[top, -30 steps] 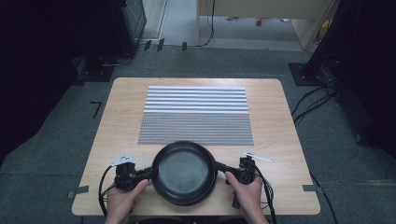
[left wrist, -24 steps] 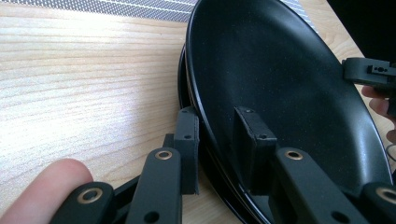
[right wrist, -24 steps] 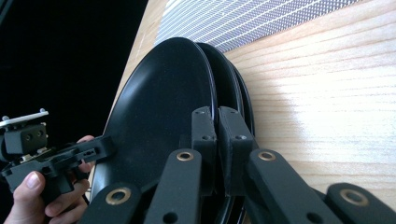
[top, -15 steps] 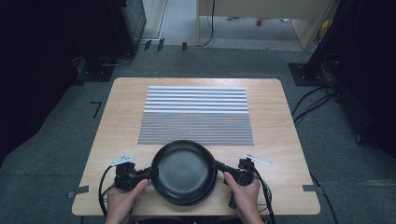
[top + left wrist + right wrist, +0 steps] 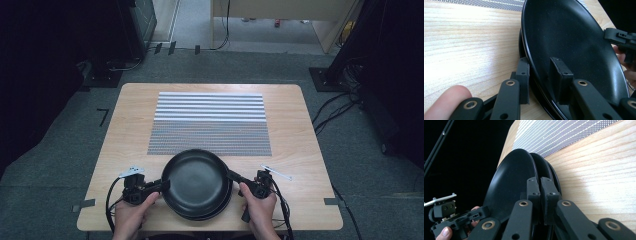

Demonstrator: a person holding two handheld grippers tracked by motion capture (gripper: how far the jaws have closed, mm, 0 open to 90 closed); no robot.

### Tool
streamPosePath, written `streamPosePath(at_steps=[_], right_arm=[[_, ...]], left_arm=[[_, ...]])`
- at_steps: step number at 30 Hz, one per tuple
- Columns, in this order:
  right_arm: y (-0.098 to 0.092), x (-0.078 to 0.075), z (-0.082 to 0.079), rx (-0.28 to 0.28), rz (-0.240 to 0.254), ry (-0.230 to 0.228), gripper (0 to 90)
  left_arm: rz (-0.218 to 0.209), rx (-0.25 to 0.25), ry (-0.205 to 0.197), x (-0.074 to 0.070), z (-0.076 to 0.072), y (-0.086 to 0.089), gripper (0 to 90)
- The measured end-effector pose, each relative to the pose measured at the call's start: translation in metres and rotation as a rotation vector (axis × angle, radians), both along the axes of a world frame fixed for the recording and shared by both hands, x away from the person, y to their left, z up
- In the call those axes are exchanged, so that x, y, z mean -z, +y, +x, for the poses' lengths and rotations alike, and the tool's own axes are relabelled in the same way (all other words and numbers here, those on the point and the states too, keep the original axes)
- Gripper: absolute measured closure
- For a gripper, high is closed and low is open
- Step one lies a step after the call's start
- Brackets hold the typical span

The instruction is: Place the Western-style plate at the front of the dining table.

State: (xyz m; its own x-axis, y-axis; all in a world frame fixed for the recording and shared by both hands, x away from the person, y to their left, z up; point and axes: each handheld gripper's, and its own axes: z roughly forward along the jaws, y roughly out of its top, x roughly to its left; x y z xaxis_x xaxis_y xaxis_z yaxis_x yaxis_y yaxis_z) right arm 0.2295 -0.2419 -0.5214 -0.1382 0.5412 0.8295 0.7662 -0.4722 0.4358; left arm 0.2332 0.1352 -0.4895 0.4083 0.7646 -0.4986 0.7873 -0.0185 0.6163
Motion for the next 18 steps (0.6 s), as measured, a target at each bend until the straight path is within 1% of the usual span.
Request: streamPosePath(at_steps=[5, 9, 18], right_arm=[[0.0009, 0.0005, 0.0, -0.013, -0.004, 0.004, 86.7], [0.0012, 0.0003, 0.0002, -0.013, -0.006, 0.006, 86.7], [0.0019, 0.0006, 0.0003, -0.023, -0.007, 0.009, 86.7]], left_arm=[[-0.001, -0.004, -0.003, -0.0009, -0.0002, 0.001, 70.3], [0.012, -0.006, -0.007, -0.0018, -0.0008, -0.0001, 70.1], [0.019, -0.006, -0.006, -0.0036, -0.0014, 0.0012, 70.2]])
